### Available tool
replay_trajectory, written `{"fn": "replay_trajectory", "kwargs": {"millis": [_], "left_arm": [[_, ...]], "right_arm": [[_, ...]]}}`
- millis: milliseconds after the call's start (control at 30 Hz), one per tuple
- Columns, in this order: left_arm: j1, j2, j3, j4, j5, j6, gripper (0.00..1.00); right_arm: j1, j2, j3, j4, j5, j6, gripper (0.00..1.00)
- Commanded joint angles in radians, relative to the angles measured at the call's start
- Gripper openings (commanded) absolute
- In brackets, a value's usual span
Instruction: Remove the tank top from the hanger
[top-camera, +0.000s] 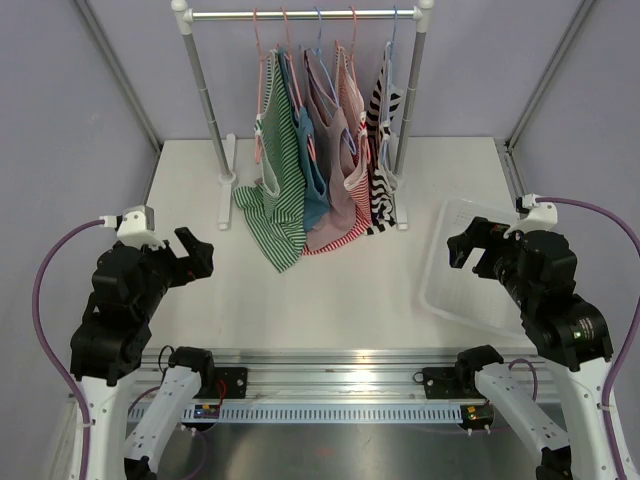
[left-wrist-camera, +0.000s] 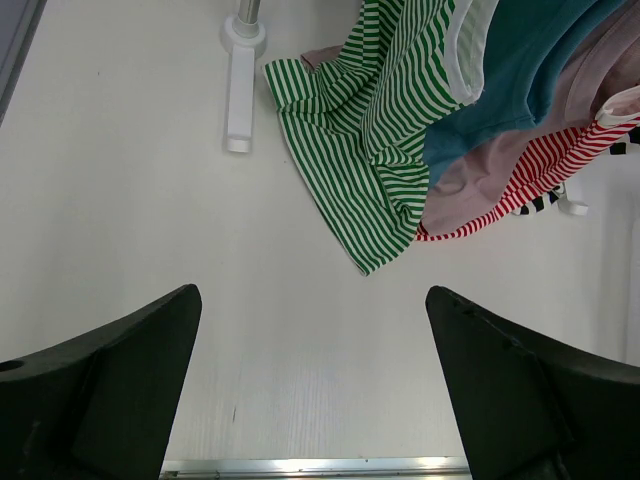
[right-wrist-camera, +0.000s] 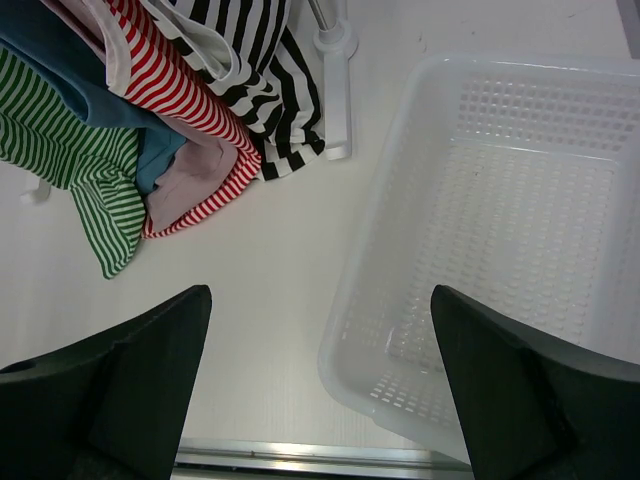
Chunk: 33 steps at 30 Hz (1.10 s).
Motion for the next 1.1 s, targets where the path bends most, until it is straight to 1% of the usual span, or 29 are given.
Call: {"fn": "replay_trajectory", "kwargs": {"millis": [0,133,200,267,367,433,467,500,533,567,600,667,700,733,767,833,867,900,1000,1067], "left_arm": [[-0.003,0.009,0.038,0.054,0.025,0.002,0.99],[-0.003,0.024,0.064,0.057,0.033,-0.013,0.99],[-0.003,0.041,0.082,0.06,0.042,-0.022,0.99],[-0.003,0.056,0.117,0.071,0.05,-0.025,0.99],[-0.003,0.121,0.191,0.088,0.093,-0.033,0.99],[-0.003,0.199,0.245,0.102,0.137,-0.042,0.99],[-0.003,0.225,0.301,0.109,0.151,-0.045,0.99],[-0.005,0.286,0.335,0.121,0.171,-0.048,0.99],[-0.005,0.315,0.364,0.126,0.175,-0.05,0.99],[-0.006,0.344,0.431,0.131,0.179,-0.045,0.99],[-0.009,0.381,0.461,0.141,0.179,-0.038,0.99],[-0.019,0.501,0.542,0.132,0.179,-0.027,0.99],[-0.038,0.541,0.624,0.128,0.174,-0.004,0.99],[-0.054,0.626,0.671,0.126,0.162,0.008,0.99],[-0.084,0.665,0.749,0.126,0.121,0.043,0.99],[-0.112,0.742,0.83,0.138,0.082,0.079,0.99],[-0.118,0.81,0.869,0.138,0.07,0.094,0.99],[-0.127,0.848,0.942,0.141,0.07,0.125,0.99],[-0.131,0.957,1.025,0.152,0.064,0.157,0.98],[-0.132,1.024,1.085,0.164,0.064,0.169,0.94]], "right_arm": [[0.007,0.007,0.001,0.045,0.029,0.014,1.0],[0.009,0.007,-0.007,0.054,0.013,0.027,0.99],[0.007,0.01,-0.009,0.062,-0.026,0.021,1.0],[0.007,0.011,-0.015,0.08,-0.089,0.017,0.99],[0.007,0.028,-0.01,0.091,-0.113,0.025,0.99],[0.005,0.043,-0.006,0.094,-0.122,0.034,1.0],[0.008,0.048,-0.004,0.096,-0.137,0.034,1.0],[0.007,0.05,-0.006,0.097,-0.139,0.034,0.99],[0.009,0.056,-0.009,0.1,-0.171,0.034,0.99],[0.007,0.057,-0.009,0.102,-0.175,0.034,0.99],[0.007,0.062,-0.01,0.097,-0.177,0.039,0.99],[0.007,0.065,-0.004,0.084,-0.182,0.033,1.0],[0.009,0.065,-0.004,0.079,-0.183,0.033,1.0],[0.007,0.062,-0.004,0.077,-0.186,0.033,0.99],[0.007,0.06,-0.004,0.076,-0.189,0.034,1.0],[0.009,0.05,-0.004,0.074,-0.201,0.034,1.0],[0.007,0.048,-0.004,0.073,-0.206,0.036,0.99],[0.007,0.047,-0.003,0.065,-0.214,0.034,1.0],[0.007,0.031,-0.001,0.053,-0.232,0.027,0.99],[0.007,0.014,-0.001,0.036,-0.238,0.015,0.99]]}}
